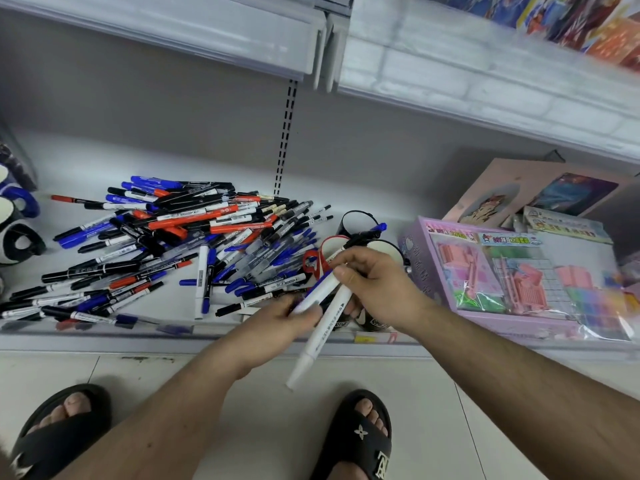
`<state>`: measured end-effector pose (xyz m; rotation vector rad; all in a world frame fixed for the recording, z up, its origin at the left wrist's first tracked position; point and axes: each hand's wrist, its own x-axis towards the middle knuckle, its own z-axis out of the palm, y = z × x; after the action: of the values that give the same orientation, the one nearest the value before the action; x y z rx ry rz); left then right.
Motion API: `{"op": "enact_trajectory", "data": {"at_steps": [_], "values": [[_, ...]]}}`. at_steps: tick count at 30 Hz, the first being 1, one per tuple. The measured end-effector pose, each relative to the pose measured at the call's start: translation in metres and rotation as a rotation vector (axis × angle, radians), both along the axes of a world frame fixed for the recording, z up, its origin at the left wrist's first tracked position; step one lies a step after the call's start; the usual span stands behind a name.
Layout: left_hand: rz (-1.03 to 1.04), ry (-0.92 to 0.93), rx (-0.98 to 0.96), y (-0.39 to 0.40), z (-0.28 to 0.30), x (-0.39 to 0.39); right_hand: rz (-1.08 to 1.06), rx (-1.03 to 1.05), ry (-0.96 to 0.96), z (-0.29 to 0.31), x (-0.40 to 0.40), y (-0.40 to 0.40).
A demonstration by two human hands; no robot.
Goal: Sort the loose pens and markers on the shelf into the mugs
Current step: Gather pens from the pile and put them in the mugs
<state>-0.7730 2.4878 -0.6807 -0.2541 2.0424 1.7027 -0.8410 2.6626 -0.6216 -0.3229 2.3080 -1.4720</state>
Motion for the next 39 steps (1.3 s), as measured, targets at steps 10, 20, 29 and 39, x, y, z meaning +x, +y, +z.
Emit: {"op": "enact_trajectory", "data": {"at_steps": [10, 20, 29, 39], "values": [[0.535, -0.169, 0.605, -0.011, -0.008, -0.013, -0.797, 0.203, 0.361, -0.004, -0.077, 0.101], [0.491, -0.108, 0.545, 0.009, -0.007, -0.016, -0.718, 0.537, 0.267, -0.048, -0.104, 0.108], [0.442, -0.119, 0.586, 0.010, -0.004, -0.014, -0.354, 0.887, 0.180, -0.069, -0.109, 0.078], [0.364, -0.089, 0.636, 0.004, 0.002, -0.008, -0.320, 0.548, 0.218, -0.025, -0.075, 0.012]]}}
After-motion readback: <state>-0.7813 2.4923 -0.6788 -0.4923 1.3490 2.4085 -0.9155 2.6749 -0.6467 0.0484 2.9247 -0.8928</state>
